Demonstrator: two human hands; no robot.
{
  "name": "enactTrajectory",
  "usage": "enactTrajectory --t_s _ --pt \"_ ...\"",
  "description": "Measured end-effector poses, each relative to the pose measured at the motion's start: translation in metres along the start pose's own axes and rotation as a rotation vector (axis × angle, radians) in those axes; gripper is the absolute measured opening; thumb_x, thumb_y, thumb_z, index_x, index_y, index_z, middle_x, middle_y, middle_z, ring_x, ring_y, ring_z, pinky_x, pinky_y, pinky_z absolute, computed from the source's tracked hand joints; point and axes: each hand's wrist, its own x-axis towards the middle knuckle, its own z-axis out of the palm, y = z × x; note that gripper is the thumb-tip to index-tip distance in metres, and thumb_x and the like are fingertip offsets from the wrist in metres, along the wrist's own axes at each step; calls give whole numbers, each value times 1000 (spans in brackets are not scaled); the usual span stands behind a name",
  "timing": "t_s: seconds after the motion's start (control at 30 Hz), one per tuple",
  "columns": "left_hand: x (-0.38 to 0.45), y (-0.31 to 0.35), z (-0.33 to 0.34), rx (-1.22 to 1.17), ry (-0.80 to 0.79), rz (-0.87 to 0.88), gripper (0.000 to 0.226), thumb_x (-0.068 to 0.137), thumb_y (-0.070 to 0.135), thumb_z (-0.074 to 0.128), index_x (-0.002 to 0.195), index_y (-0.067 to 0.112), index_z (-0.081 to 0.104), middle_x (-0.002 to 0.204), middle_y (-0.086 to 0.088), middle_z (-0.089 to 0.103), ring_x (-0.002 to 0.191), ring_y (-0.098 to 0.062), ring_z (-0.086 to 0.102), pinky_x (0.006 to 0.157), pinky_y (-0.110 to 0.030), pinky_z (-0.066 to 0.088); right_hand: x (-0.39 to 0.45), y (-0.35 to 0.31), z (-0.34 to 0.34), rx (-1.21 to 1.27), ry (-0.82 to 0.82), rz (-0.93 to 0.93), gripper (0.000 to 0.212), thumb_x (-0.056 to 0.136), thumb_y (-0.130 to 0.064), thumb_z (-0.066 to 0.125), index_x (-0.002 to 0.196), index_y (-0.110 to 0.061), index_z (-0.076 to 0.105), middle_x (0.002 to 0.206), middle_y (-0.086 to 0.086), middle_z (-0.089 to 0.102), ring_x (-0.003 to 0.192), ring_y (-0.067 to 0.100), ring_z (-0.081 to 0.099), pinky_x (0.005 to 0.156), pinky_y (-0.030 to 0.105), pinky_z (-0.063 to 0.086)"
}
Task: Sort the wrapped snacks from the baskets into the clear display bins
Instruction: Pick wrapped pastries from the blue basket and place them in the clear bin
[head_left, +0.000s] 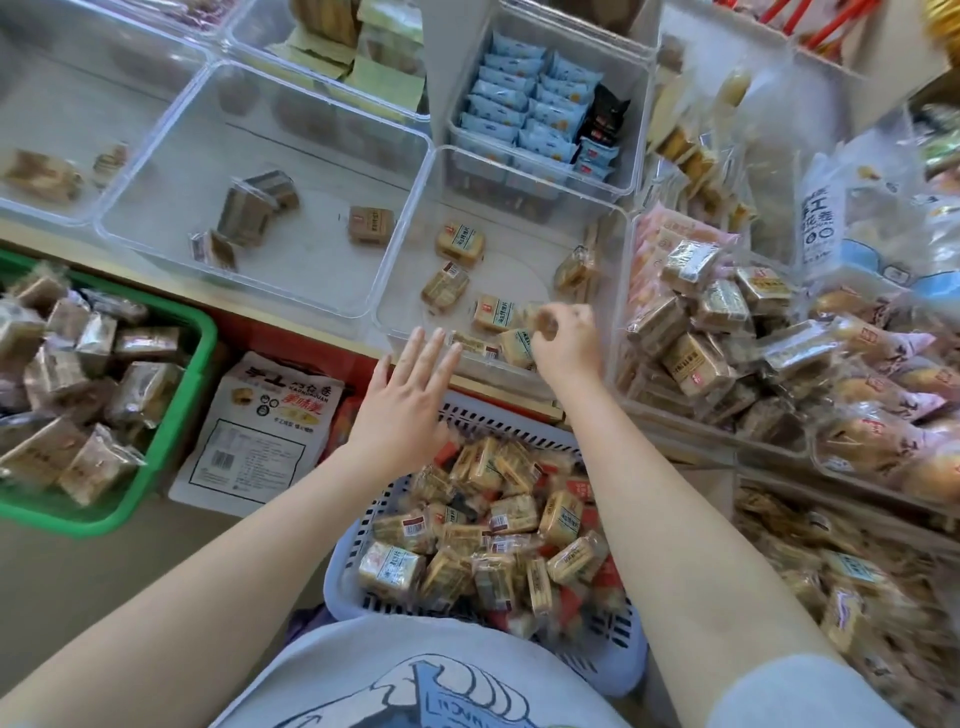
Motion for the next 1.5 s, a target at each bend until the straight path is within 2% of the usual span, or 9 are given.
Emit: enactTrajectory --t_s 0.13,0.37,0.57,0.7,0.83,0.97,1.07,1.2,1.5 --pt "0 -4 2 0 5 23 91 96 38 46 154 26 -23 160 1 -31 146 -20 -32 123 -49 1 -7 7 -1 -113 -220 -9 30 98 -30 49 112 -16 72 138 6 52 119 24 53 97 35 43" --pt "2 -4 12 -53 43 16 92 96 50 46 155 26 -19 162 1 -28 147 -20 -30 123 -48 4 -91 20 9 150 269 -257 17 93 -5 52 91 -7 69 91 1 59 87 19 56 71 29 43" --pt "3 -8 17 -80 73 38 84 97 61 34 155 29 -19 161 4 -29 145 -15 -33 123 -46 -1 -102 83 74 -40 -126 167 23 97 -17 50 116 -16 63 118 2 60 97 21 57 71 31 43" --pt "5 -8 19 -80 78 35 83 98 64 29 155 30 -20 160 5 -31 144 -13 -34 119 -42 -10 -92 115 108 -81 -372 283 61 91 -22 64 146 -14 38 139 12 49 121 32 53 94 43 51" --pt "4 -9 20 -73 87 32 83 98 64 30 155 31 -20 161 5 -30 145 -14 -33 118 -41 -8 -96 122 124 -81 -305 256 64 86 -16 70 144 -12 42 138 13 53 125 33 52 100 45 49" --pt "6 -7 20 -63 93 27 82 97 64 29 155 31 -20 161 5 -29 146 -14 -32 121 -46 0 -112 107 98 310 -332 408 53 86 -27 74 132 -18 49 124 -1 55 110 22 58 86 37 50" --pt "5 -7 20 -77 107 14 78 97 65 22 155 31 -18 161 6 -29 146 -13 -32 121 -45 4 -135 88 61 1000 -417 602 26 97 -27 62 119 -15 59 120 11 67 98 26 69 90 42 55" --pt "4 -6 21 -100 121 12 77 94 70 9 156 31 -16 161 7 -28 145 -11 -32 120 -44 7 -151 62 11 1600 -359 589 38 101 -32 47 125 -6 62 103 17 72 82 26 67 73 35 53" --pt "4 -6 19 -114 115 9 79 90 72 2 156 32 -14 162 8 -26 146 -10 -31 119 -44 11 -62 4 -31 195 239 -117 26 91 -36 65 92 -16 48 87 0 55 78 17 49 61 22 35"
